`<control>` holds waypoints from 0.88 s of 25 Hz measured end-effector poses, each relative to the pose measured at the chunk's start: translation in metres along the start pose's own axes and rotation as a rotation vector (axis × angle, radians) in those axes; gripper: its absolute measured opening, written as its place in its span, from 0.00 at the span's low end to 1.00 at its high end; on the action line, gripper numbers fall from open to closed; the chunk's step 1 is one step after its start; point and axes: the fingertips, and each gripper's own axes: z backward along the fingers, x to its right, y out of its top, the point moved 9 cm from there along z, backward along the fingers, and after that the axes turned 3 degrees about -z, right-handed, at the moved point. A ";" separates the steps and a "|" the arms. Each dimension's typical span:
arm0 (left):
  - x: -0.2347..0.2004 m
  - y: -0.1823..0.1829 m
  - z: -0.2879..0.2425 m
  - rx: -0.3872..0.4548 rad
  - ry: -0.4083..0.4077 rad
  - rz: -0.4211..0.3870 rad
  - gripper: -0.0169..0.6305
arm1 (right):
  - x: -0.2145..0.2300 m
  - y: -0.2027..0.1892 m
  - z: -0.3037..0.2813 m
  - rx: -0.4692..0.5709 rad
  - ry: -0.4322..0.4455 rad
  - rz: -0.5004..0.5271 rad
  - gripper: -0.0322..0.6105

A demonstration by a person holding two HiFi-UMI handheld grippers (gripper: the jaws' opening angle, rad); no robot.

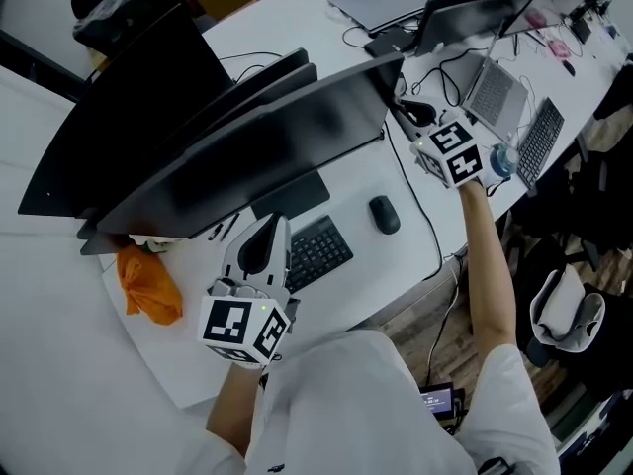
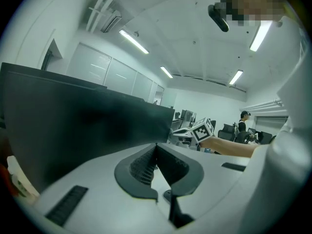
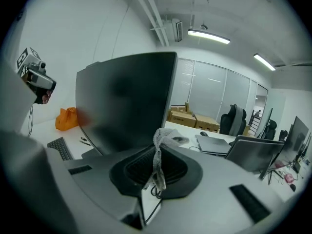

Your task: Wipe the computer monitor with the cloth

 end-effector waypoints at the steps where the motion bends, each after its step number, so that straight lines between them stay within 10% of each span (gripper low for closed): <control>1: 0.000 -0.001 -0.002 -0.003 -0.001 0.001 0.05 | -0.001 -0.006 -0.002 -0.003 -0.002 -0.003 0.10; 22: -0.011 -0.031 -0.013 -0.064 0.012 0.059 0.05 | -0.042 -0.125 -0.063 -0.079 -0.032 -0.090 0.10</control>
